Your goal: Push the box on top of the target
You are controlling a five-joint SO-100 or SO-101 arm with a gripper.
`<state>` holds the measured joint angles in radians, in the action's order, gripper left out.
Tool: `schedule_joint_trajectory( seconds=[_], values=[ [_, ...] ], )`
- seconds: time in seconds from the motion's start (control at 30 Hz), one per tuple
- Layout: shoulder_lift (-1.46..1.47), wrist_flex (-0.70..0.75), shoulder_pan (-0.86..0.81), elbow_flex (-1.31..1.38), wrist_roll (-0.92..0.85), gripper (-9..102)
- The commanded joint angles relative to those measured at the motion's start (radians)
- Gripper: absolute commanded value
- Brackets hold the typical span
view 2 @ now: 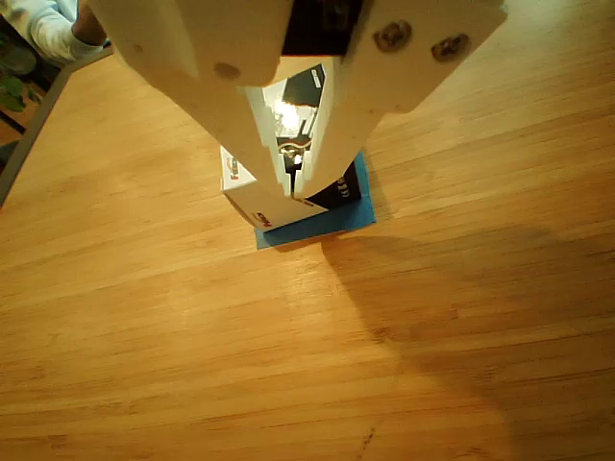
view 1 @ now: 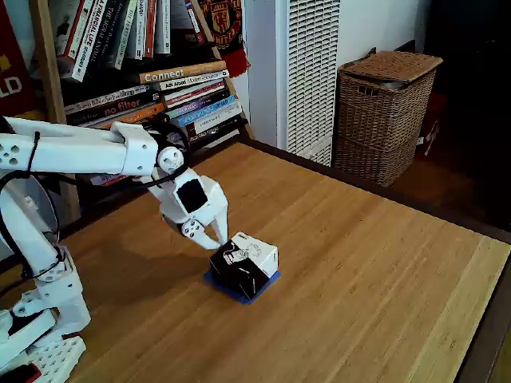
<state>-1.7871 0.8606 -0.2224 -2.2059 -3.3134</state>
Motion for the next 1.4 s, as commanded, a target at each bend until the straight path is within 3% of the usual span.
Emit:
schedule_joint_trajectory(
  seconds=[0.0,0.43,1.37],
  values=[
    [-0.046,-0.009,-0.003,-0.002,0.002,0],
    [0.008,-0.023,0.124,0.038,0.156,0],
    [0.184,-0.092,0.087,0.198,0.176,0]
  ],
)
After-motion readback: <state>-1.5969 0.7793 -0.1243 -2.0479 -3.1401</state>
